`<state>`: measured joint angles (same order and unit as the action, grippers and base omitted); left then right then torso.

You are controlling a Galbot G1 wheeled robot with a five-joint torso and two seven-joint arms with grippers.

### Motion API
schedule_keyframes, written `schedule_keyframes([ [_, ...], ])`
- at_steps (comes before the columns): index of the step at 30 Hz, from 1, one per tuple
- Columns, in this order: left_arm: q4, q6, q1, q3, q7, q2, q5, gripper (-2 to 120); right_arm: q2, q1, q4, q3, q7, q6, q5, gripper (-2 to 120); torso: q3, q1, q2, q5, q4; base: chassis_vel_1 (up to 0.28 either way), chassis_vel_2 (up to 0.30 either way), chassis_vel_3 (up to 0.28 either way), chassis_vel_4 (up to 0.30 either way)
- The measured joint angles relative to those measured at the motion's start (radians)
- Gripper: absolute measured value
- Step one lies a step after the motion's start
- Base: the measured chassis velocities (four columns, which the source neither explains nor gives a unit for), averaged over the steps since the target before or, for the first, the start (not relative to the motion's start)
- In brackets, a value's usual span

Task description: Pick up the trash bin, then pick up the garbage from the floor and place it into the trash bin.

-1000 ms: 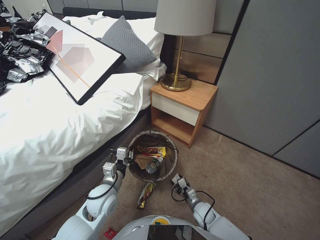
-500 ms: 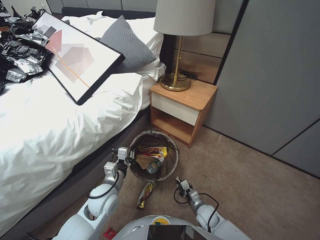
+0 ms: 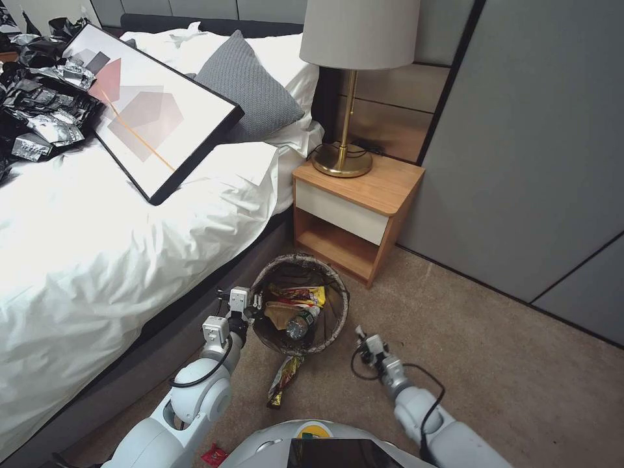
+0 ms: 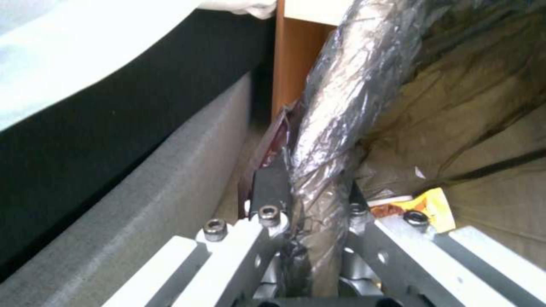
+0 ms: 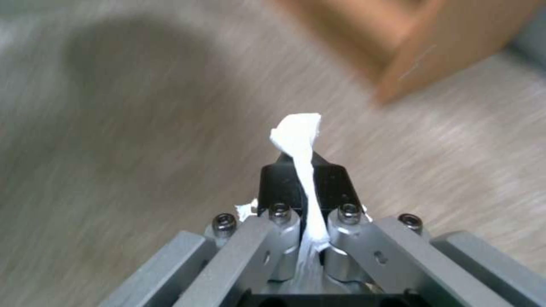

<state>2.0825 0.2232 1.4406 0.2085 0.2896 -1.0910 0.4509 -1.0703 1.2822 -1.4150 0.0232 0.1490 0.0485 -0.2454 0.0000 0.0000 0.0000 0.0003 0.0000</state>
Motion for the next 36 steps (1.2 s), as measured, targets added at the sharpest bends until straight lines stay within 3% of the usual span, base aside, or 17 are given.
schedule_keyframes([
  [1, 0.000, 0.000, 0.000, 0.000, 0.000, 0.000, 0.000, 3, 0.000, 0.000, 0.000, 0.000, 0.000, 0.000, 0.000, 0, 0.000, 0.000, 0.000, 0.0000, 0.0000, 0.000, 0.000, 0.000, 0.000],
  [7, -0.006, 0.002, -0.006, -0.019, 0.002, -0.001, 0.001, 3, 0.141, 0.072, -0.322, 0.215, 0.079, -0.001, -0.081, 0, 0.000, 0.000, 0.000, -0.0002, 0.0001, 0.000, 0.000, 0.000, 0.000],
  [18, -0.017, 0.003, -0.009, -0.028, 0.002, 0.003, -0.001, 3, 0.191, 0.102, -0.640, 0.387, 0.206, -0.033, -0.164, 0, 0.000, 0.000, 0.000, -0.0002, 0.0001, 0.000, 0.000, 0.000, 0.000],
  [20, -0.024, 0.004, -0.010, -0.030, 0.002, 0.006, -0.001, 3, 0.200, 0.103, -0.759, 0.419, 0.207, -0.037, -0.192, 0, 0.000, 0.000, 0.000, -0.0003, 0.0000, 0.000, 0.000, 0.000, 0.000],
  [27, -0.030, 0.005, -0.011, -0.038, 0.002, 0.008, -0.005, 3, 0.210, 0.096, -0.869, 0.408, 0.171, -0.039, -0.228, 0, 0.000, 0.000, 0.000, -0.0005, 0.0000, 0.000, 0.000, 0.000, 0.000],
  [30, -0.033, 0.006, -0.012, -0.041, 0.003, 0.006, -0.010, 3, 0.237, 0.091, -0.932, 0.355, 0.088, -0.019, -0.246, 0, 0.000, 0.000, 0.000, -0.0003, 0.0000, 0.000, 0.000, 0.000, 0.000],
  [36, -0.035, 0.007, -0.014, -0.044, 0.003, 0.005, -0.014, 3, 0.284, 0.048, -0.946, 0.258, 0.004, 0.012, -0.282, 0, 0.000, 0.000, 0.000, -0.0004, 0.0001, 0.000, 0.000, 0.000, 0.000],
])
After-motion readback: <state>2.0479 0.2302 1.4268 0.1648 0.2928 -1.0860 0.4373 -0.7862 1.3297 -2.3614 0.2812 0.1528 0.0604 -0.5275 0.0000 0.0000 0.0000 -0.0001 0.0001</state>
